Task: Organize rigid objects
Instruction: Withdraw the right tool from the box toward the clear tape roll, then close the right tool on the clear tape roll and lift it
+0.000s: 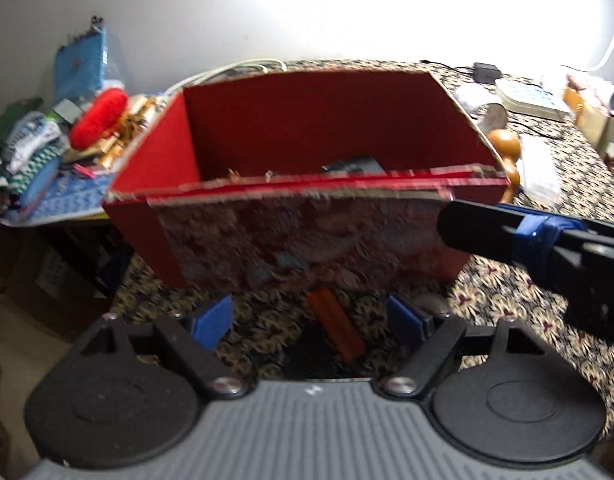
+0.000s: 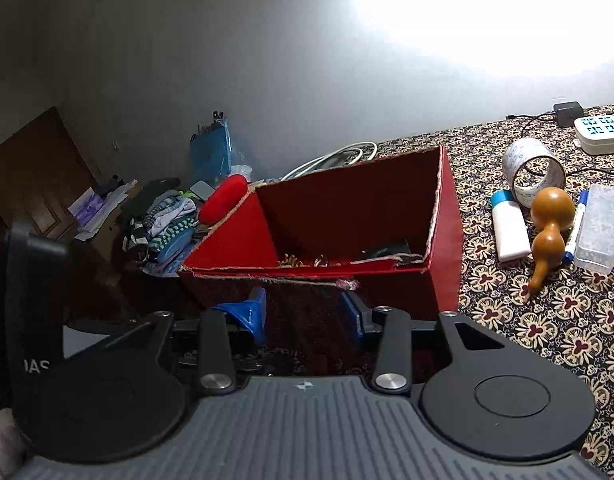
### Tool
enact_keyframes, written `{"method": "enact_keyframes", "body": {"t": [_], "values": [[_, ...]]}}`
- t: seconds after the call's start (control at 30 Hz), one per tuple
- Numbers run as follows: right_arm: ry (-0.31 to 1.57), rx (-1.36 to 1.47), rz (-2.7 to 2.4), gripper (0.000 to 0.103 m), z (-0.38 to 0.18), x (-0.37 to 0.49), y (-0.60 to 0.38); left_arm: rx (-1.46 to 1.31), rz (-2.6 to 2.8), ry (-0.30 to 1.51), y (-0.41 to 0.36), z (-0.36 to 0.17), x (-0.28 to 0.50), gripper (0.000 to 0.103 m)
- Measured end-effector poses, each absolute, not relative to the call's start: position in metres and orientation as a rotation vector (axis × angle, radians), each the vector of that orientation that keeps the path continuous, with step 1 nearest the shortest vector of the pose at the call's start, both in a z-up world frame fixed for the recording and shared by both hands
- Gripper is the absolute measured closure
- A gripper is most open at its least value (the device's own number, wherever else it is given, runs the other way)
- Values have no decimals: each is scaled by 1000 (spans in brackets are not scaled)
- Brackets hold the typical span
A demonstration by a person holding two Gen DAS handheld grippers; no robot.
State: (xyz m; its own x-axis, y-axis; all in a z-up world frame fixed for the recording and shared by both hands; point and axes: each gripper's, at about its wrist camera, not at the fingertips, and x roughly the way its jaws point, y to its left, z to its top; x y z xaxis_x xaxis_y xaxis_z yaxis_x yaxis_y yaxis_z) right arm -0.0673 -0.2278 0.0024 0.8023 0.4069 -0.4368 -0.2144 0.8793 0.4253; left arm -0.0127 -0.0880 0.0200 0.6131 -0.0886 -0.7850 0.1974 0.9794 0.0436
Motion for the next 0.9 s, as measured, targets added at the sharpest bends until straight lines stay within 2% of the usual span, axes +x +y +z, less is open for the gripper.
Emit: {"method": "enact_keyframes", "body": {"t": [0.33, 0.6, 0.9], "values": [[744, 413, 301, 78, -47, -75, -234, 56, -309, 962, -69, -15, -35, 20], [776, 412, 266, 79, -52, -69, -227, -5, -397, 1014, -63, -32, -28, 20], [812, 560, 170, 79, -61, -54, -250, 63, -566, 900, -94, -24, -19, 21]]}}
